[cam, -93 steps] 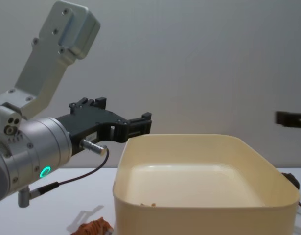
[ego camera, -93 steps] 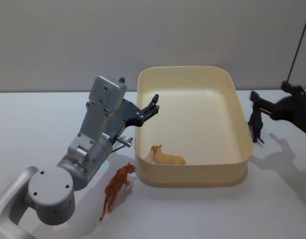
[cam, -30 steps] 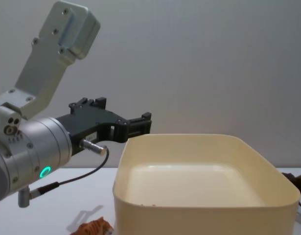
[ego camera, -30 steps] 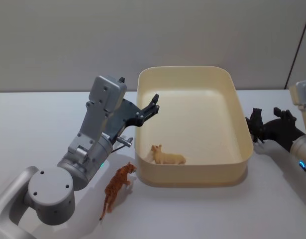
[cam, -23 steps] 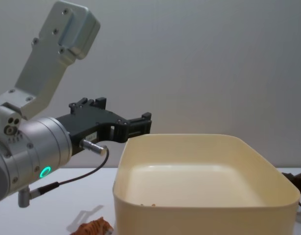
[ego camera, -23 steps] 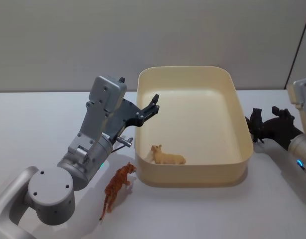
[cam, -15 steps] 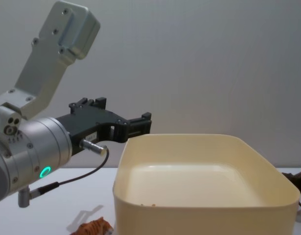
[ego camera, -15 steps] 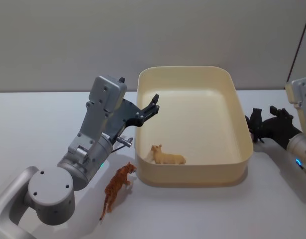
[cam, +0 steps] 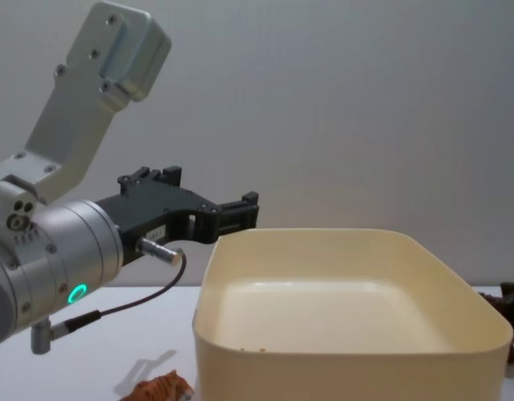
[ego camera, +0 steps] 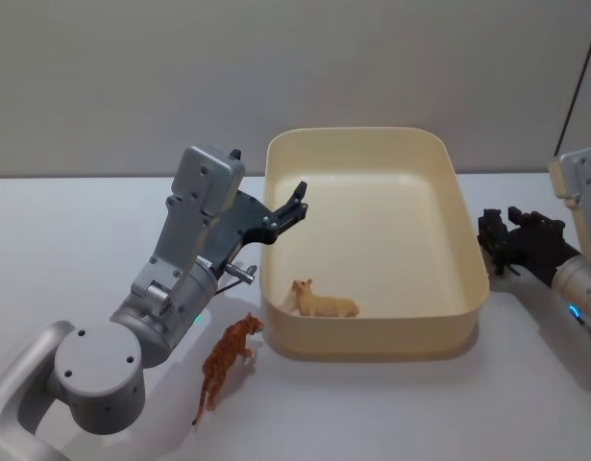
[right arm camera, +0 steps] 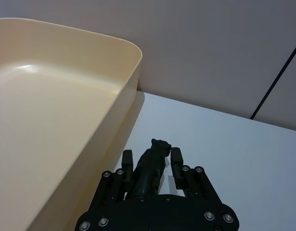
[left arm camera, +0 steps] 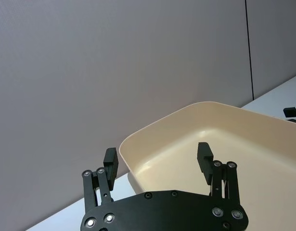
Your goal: Pick up the toy alternately with two hands and place it into the central storage box.
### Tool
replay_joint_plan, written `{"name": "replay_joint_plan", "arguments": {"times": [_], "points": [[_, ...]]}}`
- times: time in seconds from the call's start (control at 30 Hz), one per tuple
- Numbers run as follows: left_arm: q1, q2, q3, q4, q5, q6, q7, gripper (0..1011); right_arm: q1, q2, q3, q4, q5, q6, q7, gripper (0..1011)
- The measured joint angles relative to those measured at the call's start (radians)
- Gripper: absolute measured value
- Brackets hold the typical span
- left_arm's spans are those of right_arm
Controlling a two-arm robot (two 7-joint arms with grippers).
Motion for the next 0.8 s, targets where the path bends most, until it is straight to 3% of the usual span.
{"name": "replay_joint_plan", "arguments": {"times": [0.13, 0.27, 0.63, 0.8], "points": [[0.0, 0.0, 0.0, 0.0, 0.0, 0.0, 0.0, 1001, 0.001, -0.001, -0.001, 0.002, -0.001, -0.001, 0.0, 361], [0.0, 0.0, 0.0, 0.0, 0.0, 0.0, 0.0, 1001, 0.002, -0.001, -0.001, 0.002, -0.001, -0.001, 0.0, 266], [0.0, 0.0, 0.0, 0.0, 0.0, 0.0, 0.0, 1001, -0.005, 0.005, 0.004, -0.009, 0.001, -0.017, 0.003, 240], [0.0, 0.0, 0.0, 0.0, 0.0, 0.0, 0.0, 1001, -0.023, 0.022, 0.018, -0.052, 0.011, -0.045, 0.006, 239]]}}
